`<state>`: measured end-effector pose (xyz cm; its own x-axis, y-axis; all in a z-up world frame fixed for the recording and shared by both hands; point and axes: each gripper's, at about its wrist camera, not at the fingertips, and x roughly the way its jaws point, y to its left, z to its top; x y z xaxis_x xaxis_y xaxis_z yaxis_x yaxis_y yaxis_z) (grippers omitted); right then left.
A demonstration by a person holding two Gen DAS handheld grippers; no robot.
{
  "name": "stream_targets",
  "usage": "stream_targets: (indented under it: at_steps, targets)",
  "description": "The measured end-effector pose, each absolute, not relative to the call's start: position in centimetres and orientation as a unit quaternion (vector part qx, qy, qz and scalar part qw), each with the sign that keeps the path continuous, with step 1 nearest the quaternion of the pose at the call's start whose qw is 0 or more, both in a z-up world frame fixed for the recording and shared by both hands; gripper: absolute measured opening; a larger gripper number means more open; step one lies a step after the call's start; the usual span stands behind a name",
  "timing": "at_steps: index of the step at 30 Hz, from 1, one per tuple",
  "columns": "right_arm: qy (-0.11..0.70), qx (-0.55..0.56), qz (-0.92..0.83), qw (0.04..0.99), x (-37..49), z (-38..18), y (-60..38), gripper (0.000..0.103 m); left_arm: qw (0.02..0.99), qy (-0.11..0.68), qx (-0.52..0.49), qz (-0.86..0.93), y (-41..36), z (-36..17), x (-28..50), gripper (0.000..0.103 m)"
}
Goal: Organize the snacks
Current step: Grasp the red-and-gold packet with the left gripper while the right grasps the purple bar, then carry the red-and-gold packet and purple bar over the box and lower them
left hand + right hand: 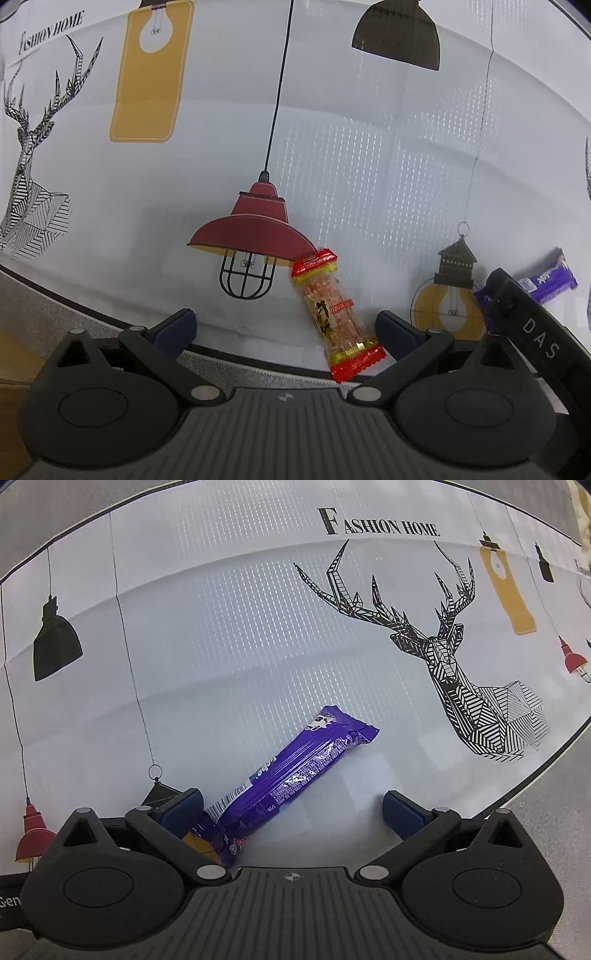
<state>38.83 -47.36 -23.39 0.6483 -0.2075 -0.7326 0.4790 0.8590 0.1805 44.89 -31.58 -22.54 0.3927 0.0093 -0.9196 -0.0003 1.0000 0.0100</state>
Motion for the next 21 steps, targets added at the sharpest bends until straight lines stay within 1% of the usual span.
stream_targets:
  at_steps: [1,2,3,4,5,7,10,16,21]
  targets:
    - [0.375,0.182,-0.191,0.889,38.8,-23.3,-47.5,0.101,0.836,0.548,0.003,0.004,-31.3,-22.1,44.6,0.087]
    - [0.378,0.179,-0.191,0.888,38.7,-23.2,-47.5,0.088,0.839,0.544,0.003,0.002,-31.2,-21.7,44.5,0.080]
    - [0.380,0.168,-0.200,0.887,38.8,-23.1,-47.5,0.078,0.841,0.541,0.004,-0.005,-31.1,-21.3,44.4,0.061]
    - [0.374,0.154,-0.207,0.891,38.5,-22.9,-47.3,0.058,0.842,0.539,0.004,-0.017,-31.0,-21.1,44.3,0.038]
    - [0.370,0.149,-0.201,0.895,38.2,-22.8,-47.3,0.044,0.840,0.542,-0.001,-0.032,-30.7,-20.8,44.3,0.027]
    - [0.370,0.146,-0.186,0.898,37.5,-22.6,-47.4,0.035,0.831,0.554,-0.024,-0.044,-29.8,-20.6,44.2,0.024]
    - [0.376,0.162,-0.181,0.894,36.3,-22.3,-48.0,0.034,0.828,0.556,-0.040,-0.059,-28.8,-19.6,43.4,0.022]
    - [0.376,0.220,-0.173,0.883,31.6,-20.7,-48.2,0.033,0.851,0.516,-0.002,-0.098,-28.5,-16.2,38.5,0.022]
    - [0.360,0.228,-0.158,0.891,26.2,-18.3,-46.5,0.033,0.851,0.505,0.012,-0.139,-28.3,-13.2,33.3,0.022]
